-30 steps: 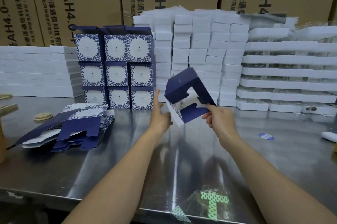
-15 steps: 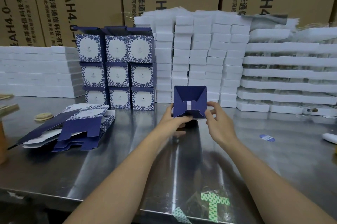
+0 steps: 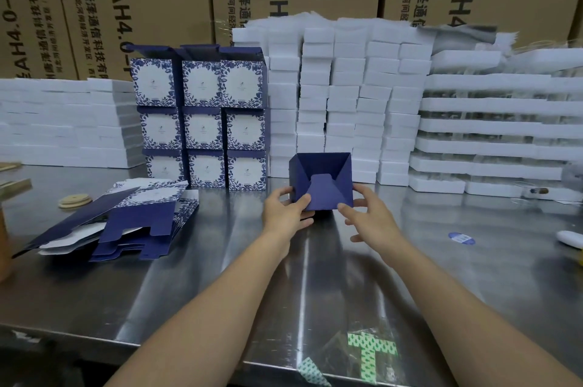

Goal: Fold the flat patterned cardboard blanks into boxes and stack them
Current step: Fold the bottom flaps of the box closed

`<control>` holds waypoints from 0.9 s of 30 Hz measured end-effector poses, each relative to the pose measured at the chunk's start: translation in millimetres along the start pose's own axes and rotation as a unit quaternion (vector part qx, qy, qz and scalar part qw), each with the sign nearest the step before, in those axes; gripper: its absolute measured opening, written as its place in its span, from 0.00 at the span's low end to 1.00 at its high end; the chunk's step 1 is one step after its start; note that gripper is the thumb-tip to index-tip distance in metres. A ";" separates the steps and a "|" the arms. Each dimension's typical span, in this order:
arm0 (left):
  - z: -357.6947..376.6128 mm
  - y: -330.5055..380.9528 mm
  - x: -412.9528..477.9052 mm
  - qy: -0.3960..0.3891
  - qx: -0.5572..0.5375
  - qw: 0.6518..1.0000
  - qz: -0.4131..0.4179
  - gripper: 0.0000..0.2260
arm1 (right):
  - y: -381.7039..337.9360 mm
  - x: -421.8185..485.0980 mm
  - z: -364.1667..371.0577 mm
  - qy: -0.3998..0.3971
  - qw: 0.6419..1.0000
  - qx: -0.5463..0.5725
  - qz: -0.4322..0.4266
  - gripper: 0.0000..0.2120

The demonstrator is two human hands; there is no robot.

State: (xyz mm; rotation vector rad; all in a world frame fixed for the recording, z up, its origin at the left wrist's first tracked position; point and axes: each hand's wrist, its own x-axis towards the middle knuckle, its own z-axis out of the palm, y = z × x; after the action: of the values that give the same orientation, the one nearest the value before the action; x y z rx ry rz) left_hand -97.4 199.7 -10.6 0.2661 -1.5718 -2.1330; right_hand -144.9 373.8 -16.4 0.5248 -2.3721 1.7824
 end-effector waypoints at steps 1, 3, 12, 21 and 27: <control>-0.1 0.0 0.1 0.008 -0.005 1.000 -0.001 0.19 | -1.4 -0.5 0.8 0.002 1.000 0.017 0.020 0.27; 0.1 0.8 0.2 0.014 -0.019 1.000 -0.001 0.19 | -5.3 -1.8 2.9 0.003 0.996 0.044 0.077 0.35; 10.5 6.5 -8.2 -0.028 -0.014 0.997 0.071 0.17 | -14.8 -3.4 13.2 0.009 0.969 0.200 0.143 0.20; 14.4 6.9 -15.2 -0.118 0.104 0.984 -0.084 0.14 | -18.7 -4.8 9.3 0.039 0.964 0.237 0.112 0.13; 19.3 8.2 -15.9 -0.129 0.125 0.983 -0.027 0.17 | -27.5 -10.9 9.3 -0.022 0.956 0.262 0.133 0.15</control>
State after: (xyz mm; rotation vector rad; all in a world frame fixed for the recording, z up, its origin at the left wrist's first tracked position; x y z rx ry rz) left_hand -89.6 221.8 1.4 0.1168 -2.0059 -2.0741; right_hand -124.3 360.4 2.4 0.3007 -2.0562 2.5654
